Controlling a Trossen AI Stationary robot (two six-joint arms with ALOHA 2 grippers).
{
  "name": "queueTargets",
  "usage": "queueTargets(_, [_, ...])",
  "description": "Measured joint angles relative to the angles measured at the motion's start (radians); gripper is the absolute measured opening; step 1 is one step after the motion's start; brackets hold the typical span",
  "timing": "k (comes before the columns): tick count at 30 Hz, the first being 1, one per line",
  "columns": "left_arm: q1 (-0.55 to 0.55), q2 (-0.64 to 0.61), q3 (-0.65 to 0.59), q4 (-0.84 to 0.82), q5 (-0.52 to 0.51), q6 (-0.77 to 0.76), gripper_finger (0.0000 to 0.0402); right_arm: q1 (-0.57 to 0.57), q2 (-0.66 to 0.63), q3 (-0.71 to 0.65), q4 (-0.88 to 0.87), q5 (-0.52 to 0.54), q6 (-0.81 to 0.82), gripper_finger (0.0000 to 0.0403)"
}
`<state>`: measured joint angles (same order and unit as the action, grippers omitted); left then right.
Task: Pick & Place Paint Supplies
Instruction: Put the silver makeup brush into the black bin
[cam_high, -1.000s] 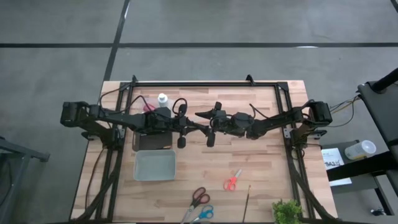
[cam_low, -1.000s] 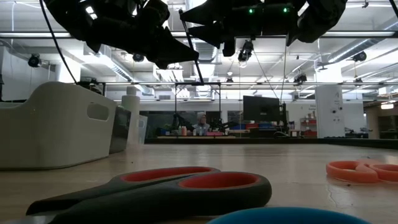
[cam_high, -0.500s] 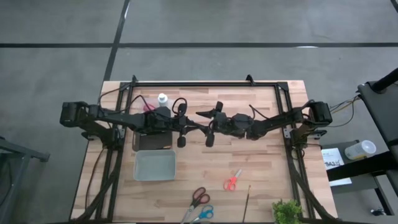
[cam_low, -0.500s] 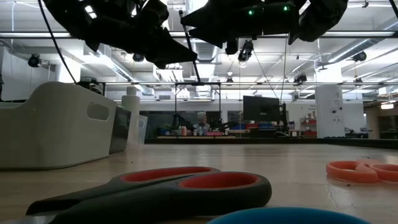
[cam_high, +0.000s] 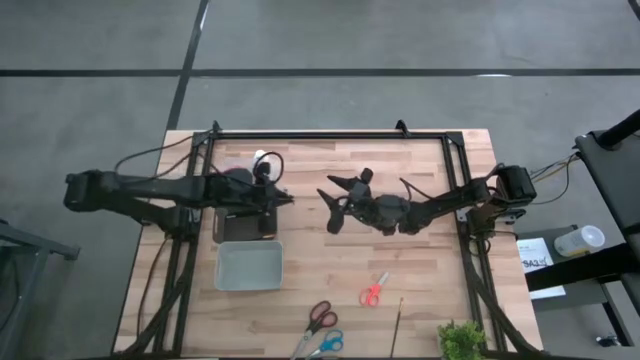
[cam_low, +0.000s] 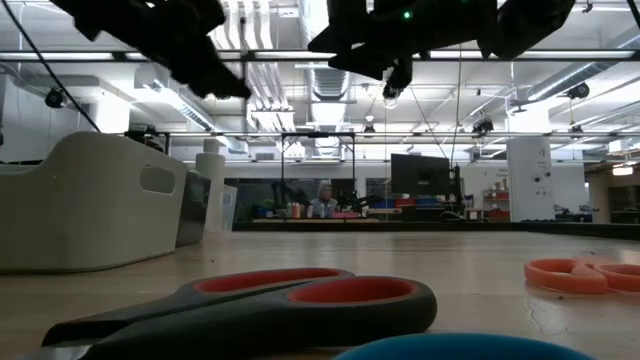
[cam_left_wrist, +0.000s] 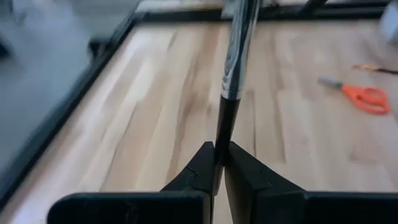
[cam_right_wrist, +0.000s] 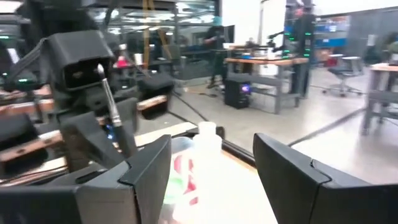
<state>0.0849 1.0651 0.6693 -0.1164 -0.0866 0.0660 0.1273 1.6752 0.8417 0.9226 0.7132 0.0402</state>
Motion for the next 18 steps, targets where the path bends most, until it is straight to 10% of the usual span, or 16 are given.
queueTargets(18, [-0.015,0.055,0.29,-1.029,0.036,-0.428,0.0022,0.005,0.0,0.0,-0.007,0.024,0.005,0.0223])
